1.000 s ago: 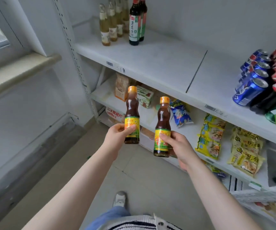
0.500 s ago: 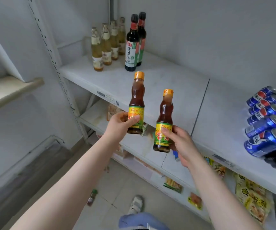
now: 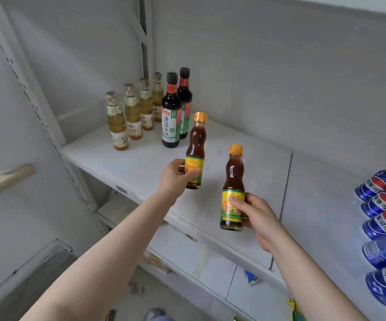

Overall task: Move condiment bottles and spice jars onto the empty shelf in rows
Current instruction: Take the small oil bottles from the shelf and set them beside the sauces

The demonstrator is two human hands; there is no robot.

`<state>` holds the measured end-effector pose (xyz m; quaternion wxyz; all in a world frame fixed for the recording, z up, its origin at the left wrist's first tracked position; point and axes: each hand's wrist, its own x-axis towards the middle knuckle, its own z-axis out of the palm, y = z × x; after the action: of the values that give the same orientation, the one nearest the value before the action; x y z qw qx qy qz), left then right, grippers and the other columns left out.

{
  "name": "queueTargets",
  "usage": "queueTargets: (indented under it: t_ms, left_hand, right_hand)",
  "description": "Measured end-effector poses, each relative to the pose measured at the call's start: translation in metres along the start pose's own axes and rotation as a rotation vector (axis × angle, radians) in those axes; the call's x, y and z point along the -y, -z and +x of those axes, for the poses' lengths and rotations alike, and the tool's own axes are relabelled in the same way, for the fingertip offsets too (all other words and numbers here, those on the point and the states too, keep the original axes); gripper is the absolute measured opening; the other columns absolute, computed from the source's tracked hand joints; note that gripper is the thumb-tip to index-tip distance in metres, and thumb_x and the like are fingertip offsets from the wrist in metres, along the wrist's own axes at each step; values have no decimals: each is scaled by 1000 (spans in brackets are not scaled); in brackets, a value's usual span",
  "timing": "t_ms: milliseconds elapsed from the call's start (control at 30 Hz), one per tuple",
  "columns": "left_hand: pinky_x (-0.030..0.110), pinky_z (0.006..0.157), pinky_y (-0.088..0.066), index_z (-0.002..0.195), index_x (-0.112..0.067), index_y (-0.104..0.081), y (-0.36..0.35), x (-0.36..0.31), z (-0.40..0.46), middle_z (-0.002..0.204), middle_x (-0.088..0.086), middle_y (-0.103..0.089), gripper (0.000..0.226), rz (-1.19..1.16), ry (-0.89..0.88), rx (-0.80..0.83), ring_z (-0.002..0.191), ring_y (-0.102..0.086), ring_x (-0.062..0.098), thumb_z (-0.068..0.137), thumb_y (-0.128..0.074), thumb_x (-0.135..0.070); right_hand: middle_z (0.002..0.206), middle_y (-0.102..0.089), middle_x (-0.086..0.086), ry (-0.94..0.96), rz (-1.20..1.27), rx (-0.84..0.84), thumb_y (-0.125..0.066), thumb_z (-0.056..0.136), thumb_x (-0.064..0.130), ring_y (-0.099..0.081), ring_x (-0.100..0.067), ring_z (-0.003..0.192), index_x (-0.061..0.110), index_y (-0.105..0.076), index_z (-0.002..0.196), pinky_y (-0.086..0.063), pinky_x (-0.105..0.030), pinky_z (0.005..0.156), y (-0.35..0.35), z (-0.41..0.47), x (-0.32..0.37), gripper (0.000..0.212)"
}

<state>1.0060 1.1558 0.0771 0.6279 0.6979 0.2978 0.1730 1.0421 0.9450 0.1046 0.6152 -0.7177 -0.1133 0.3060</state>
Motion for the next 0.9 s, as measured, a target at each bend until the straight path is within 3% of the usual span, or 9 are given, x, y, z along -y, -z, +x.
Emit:
queueTargets:
  t_ms: [233,633,900]
  left_hand:
    - [33,85,-49,123,-11,-50,-19,-3,85,110,2,-62,42,58,-101,26,98,-59,19,86,-68,-19]
    - [35,92,-46,121,-11,-49,-30,5,181,112,6,-63,38,245,-260,111,105,-58,23,87,-66,-16]
    - [30,91,-42,126,-11,-45,-36,6,205,119,7,-62,39,278,-282,170,111,-57,24,91,-60,-19]
  right_hand:
    - [99,-72,-6,-3,33,-76,-65,85,23,-69,-18,90,14,-63,106,-53,-28,72,-4,36,2,23]
    - [97,-73,-9,-2,70,-185,-67,83,21,-70,-20,89,10,-65,104,-52,-25,68,-20,79,6,24]
    - [98,-73,-7,14,96,-227,-68,83,21,-69,-22,95,13,-66,105,-53,-30,80,-31,90,6,23]
